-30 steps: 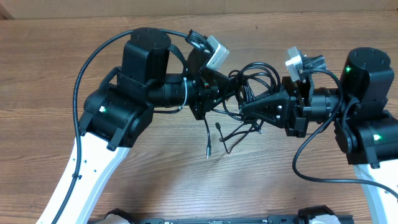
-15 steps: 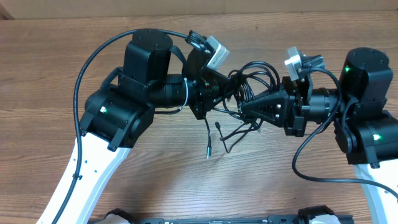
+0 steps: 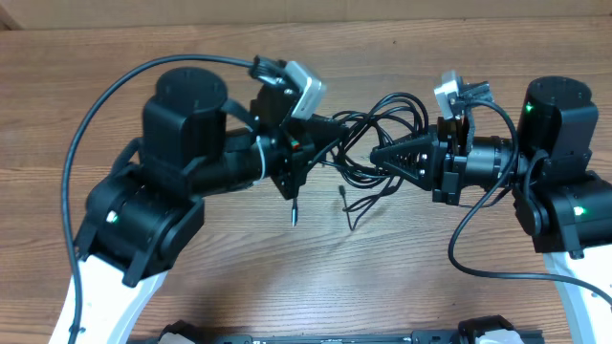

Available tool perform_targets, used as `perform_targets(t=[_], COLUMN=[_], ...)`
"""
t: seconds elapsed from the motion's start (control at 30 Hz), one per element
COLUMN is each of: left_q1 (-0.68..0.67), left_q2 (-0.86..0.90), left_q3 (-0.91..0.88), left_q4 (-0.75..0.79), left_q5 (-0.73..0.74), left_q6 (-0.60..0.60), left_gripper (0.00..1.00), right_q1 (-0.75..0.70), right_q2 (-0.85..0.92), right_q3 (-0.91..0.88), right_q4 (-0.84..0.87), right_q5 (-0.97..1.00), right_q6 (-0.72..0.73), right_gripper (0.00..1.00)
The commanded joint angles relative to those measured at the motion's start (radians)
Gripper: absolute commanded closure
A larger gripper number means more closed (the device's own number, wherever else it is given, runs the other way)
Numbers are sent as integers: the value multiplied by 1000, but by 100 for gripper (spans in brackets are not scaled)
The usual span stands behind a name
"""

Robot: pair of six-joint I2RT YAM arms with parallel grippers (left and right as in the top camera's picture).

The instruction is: Untangle cables

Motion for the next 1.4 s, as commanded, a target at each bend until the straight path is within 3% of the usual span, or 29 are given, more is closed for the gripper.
perform_targets(t=[0.0, 0.2, 0.53, 0.73, 0.8, 0.97, 1.0, 1.03, 1.07, 1.1, 1.13, 1.37], left_q1=[-5, -5, -5, -5, -5, -5, -5, -5, -5, -5, -5, -5], left_q2=[-46, -82, -101, -100, -100, -100, -100, -100, -100, -100, -100, -97], left_q3=[14, 14, 14, 14, 14, 14, 14, 14, 14, 14, 14, 14], left_q4=[16, 16, 7, -2, -13, -33, -35, -39, -43, -51, -55, -74], left_q5=[-41, -127, -460, -467, -509, -531, -525, -522, -521, -515, -509, -433], left_q6=[1, 1, 1, 25, 24, 22, 19, 19, 19, 19, 19, 16], left_gripper=[96, 96, 96, 91, 96, 96, 86, 50, 33, 4, 0, 0], right_q1=[3, 3, 3, 3, 3, 3, 3, 3, 3, 3, 3, 3], right_q2=[-3, -3, -3, -3, -3, -3, -3, -3, -3, -3, -3, -3], right_q3=[3, 3, 3, 3, 3, 3, 3, 3, 3, 3, 3, 3], right_q4=[-5, -32, -51, -50, -51, -50, -50, -50, -50, -50, -50, -50], right_q5=[47, 83, 82, 82, 82, 82, 82, 82, 82, 82, 82, 82], right_q6=[0, 0, 0, 0, 0, 0, 0, 0, 0, 0, 0, 0], right_gripper=[96, 96, 96, 96, 96, 96, 96, 96, 96, 96, 96, 96])
